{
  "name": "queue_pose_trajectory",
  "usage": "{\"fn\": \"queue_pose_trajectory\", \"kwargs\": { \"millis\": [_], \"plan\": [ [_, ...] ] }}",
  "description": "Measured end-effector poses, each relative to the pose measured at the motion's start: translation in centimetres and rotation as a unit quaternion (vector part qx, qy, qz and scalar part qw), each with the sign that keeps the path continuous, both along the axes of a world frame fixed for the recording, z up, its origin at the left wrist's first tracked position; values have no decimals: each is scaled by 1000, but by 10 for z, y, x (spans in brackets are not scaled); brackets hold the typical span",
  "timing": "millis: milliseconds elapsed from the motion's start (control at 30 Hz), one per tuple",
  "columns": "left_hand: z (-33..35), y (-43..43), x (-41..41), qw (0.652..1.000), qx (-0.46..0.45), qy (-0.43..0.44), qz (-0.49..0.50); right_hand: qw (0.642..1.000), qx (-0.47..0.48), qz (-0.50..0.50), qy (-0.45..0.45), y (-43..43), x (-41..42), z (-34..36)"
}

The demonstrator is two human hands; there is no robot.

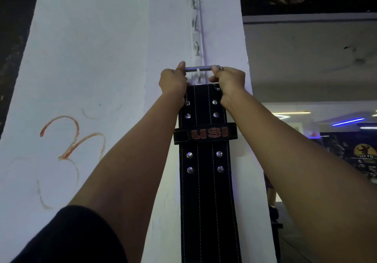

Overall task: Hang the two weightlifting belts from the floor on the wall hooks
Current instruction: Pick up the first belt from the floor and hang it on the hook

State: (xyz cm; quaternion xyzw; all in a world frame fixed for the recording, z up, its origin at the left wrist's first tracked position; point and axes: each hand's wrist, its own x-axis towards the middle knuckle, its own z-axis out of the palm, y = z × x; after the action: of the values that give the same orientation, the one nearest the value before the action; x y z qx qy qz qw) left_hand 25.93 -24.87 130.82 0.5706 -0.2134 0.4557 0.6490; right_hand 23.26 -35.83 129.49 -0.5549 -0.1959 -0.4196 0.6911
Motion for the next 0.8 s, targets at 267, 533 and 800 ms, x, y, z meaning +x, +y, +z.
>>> {"fn": "queue_pose_trajectory", "kwargs": {
  "millis": [267,533,800],
  "plan": [
    [-29,0,-1,1000,-10,9,10,999,35,25,24,-1,-5,-23],
    [-72,17,-16,990,31,53,-128,995,-4,65,79,-2,-22,-57],
    [-106,30,-58,985,46,109,-124,992,-40,-18,116,-3,-60,-90]
  ]
}}
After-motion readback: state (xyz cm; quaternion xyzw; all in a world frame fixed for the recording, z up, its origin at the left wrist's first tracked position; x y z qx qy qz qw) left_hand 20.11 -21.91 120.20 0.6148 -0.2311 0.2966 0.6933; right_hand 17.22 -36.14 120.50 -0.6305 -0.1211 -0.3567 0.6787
